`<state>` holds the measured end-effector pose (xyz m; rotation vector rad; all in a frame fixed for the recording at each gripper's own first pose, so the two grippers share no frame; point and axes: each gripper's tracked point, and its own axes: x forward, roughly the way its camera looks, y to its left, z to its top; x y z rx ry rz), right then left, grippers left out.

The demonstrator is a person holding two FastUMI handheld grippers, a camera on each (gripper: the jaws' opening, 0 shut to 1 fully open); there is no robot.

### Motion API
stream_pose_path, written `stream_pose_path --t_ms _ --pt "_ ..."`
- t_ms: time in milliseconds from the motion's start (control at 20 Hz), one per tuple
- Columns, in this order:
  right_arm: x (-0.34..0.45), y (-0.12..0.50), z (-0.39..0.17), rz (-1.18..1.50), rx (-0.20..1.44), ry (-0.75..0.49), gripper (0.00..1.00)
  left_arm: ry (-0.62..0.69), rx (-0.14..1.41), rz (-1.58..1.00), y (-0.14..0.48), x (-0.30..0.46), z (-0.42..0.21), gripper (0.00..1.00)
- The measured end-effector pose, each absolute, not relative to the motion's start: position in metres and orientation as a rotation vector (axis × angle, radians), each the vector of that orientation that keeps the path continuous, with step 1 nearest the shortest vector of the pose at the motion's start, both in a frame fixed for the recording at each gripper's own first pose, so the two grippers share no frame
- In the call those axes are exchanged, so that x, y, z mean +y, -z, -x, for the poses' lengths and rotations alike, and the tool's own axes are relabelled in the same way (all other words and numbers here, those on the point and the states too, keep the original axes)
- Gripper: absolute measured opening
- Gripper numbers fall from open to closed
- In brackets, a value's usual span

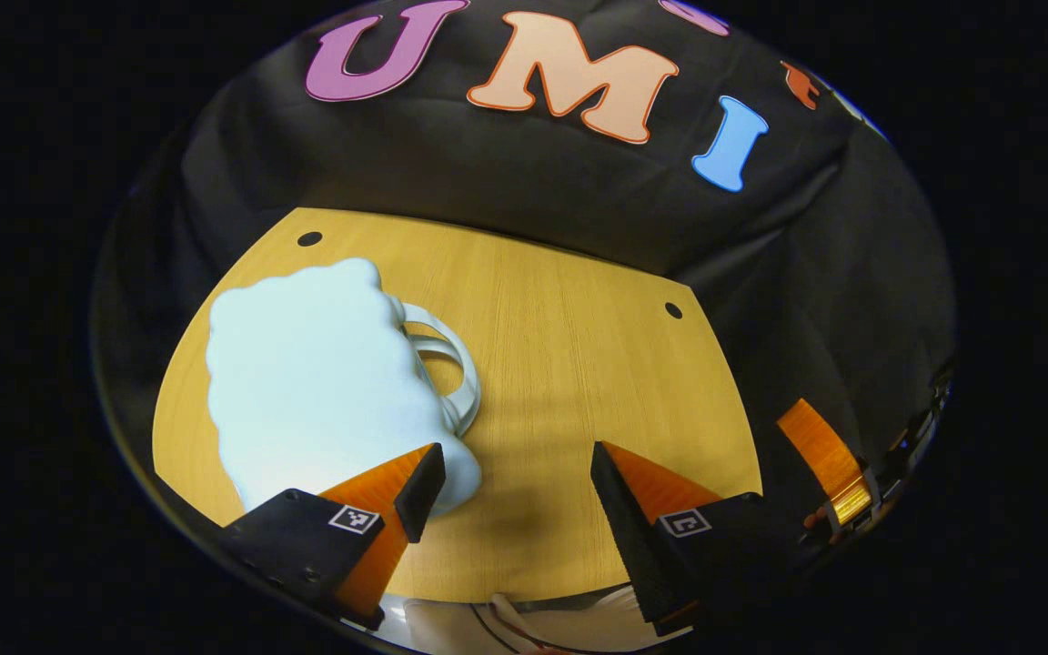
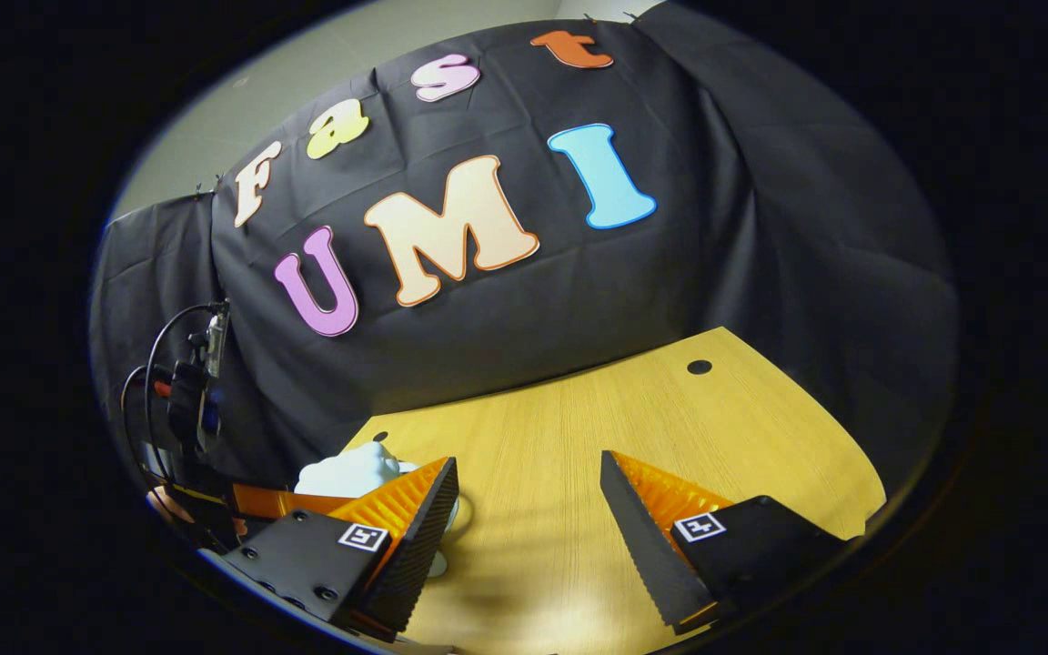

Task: First open the suitcase, pack the skin care products into it, and then close the suitcase.

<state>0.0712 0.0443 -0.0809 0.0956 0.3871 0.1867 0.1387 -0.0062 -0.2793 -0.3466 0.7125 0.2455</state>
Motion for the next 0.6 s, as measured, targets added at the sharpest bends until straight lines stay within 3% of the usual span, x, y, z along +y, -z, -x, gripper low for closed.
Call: stream_pose_path --t_ms 200,250,600 --pt "0.048 0.080 -0.067 -0.101 0.377 -0.156 0.98 -0.211 0.737 0.320 0.281 -0.006 -0.137 0.99" --pt "0.048 0.080 -0.066 -0.103 0.375 -0.149 0.98 -0.204 0.743 0.317 0.283 -0.006 -0.136 0.95" --pt "0.055 0.075 -0.058 -0.111 0.357 -0.115 0.98 -0.170 0.779 0.305 0.284 0.000 -0.128 0.95"
